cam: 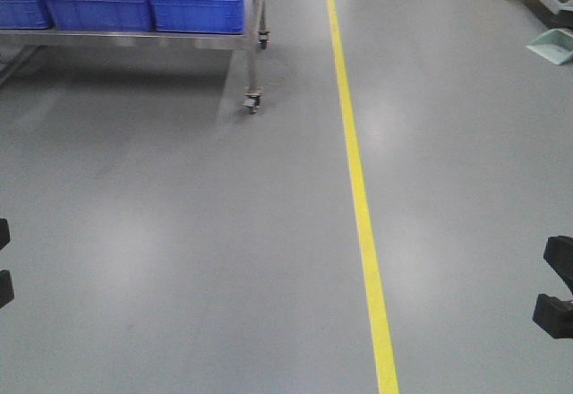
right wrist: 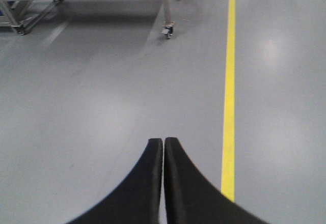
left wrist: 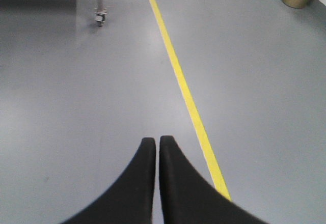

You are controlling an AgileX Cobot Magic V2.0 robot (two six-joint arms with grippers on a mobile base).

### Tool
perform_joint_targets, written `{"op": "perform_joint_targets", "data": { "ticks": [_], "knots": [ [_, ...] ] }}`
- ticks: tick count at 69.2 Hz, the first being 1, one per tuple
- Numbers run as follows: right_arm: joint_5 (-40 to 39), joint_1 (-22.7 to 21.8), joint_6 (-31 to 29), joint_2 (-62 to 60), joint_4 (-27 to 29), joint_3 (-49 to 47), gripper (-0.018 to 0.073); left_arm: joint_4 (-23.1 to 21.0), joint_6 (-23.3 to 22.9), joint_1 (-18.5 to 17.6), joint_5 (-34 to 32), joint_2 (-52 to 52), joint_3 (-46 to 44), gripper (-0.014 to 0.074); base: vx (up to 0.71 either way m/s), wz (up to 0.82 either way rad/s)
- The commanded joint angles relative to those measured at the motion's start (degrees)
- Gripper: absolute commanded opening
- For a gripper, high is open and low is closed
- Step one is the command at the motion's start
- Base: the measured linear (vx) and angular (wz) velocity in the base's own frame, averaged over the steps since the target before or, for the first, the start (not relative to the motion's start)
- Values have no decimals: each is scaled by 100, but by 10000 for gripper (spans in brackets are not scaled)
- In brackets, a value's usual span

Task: Move and align brake pads A on conveyor
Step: 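Drive the base along the yellow-lined floor toward the steel table, then turn the base and pull up to the steel table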

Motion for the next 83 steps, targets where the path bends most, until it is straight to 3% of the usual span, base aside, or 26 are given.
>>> {"op": "perform_joint_targets", "data": {
  "ticks": [1,26,83],
  "knots": [
    [-394,-33,6,27,-100,-160,-10,27,-13,-27,-385,3,-137,-7,6,28],
    [-394,-33,6,27,-100,-160,-10,27,-13,-27,-385,3,-137,-7,6,50],
    [-394,-33,6,27,-100,-160,-10,27,-13,-27,-382,3,-137,-7,5,91]
  ]
}}
